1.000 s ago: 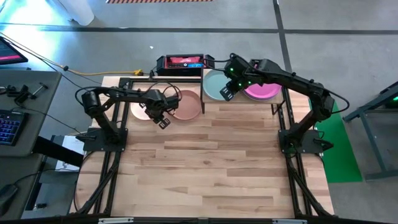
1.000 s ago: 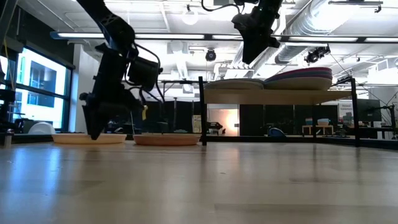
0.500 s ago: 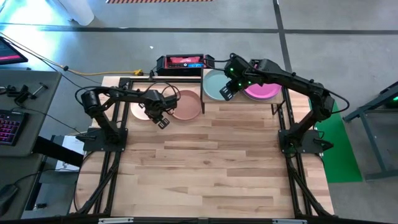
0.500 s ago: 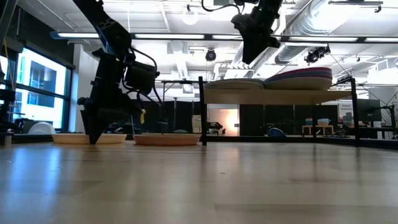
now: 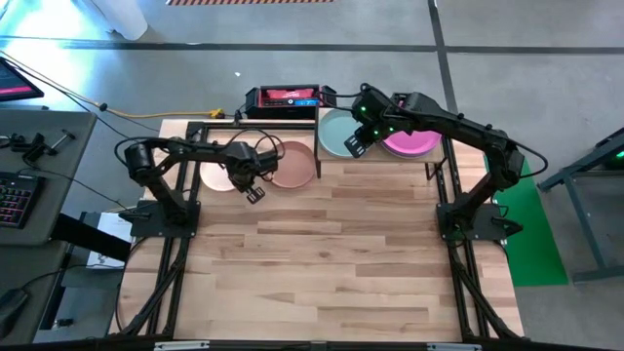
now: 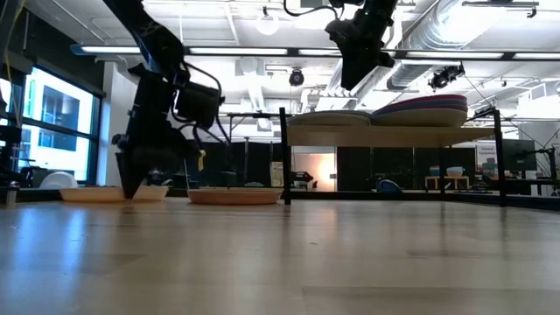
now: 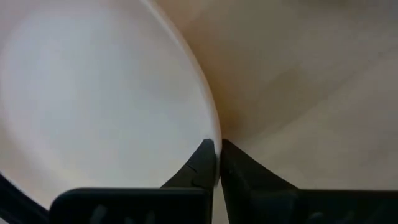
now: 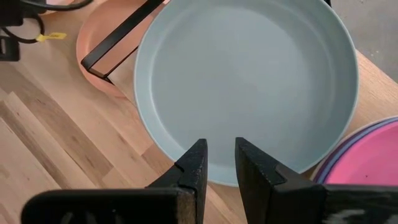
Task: Place and stack plates onto a shelf
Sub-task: Stack the white plate on top of the green plate on the shelf
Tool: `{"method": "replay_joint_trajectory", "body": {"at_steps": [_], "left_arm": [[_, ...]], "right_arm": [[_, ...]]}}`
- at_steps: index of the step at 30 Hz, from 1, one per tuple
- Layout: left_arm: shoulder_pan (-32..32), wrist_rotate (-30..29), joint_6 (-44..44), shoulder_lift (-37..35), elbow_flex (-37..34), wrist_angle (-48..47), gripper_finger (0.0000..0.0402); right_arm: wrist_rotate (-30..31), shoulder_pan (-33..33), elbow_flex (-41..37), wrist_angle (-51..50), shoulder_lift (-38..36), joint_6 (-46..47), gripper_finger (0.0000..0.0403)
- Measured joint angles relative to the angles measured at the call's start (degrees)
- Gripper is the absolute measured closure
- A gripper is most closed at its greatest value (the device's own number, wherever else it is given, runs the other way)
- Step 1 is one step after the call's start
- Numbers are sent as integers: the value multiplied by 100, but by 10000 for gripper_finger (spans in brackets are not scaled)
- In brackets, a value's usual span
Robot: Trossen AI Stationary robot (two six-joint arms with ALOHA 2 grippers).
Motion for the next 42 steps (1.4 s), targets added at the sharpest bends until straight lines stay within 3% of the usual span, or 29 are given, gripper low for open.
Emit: {"method": "replay_joint_trajectory", "body": {"at_steps": [10,16,21,26,31,35,42], "left_arm": [[-114,-40,24,-937,487,-25,400],[-114,-651,97,-1574,1065,-119,400],[-114,-1125,665,-1963,1666,122,400],[-112,-1339,1661,-2060,2212,872,400],[-112,-1308,3259,-1980,2512,2094,400],[-86,-1025,4471,-1906,2531,3032,401],[-92,-478,5868,-1589,2529,3605,401]], "right_arm": [[2,-55,0,56,0,-44,344],[12,-247,0,205,-83,-38,344],[63,-413,2,473,-319,-24,344],[133,-544,4,751,-618,-44,344],[317,-677,4,836,-873,-45,344],[648,-691,4,835,-1041,-27,344],[885,-688,4,837,-1266,3,344]]}}
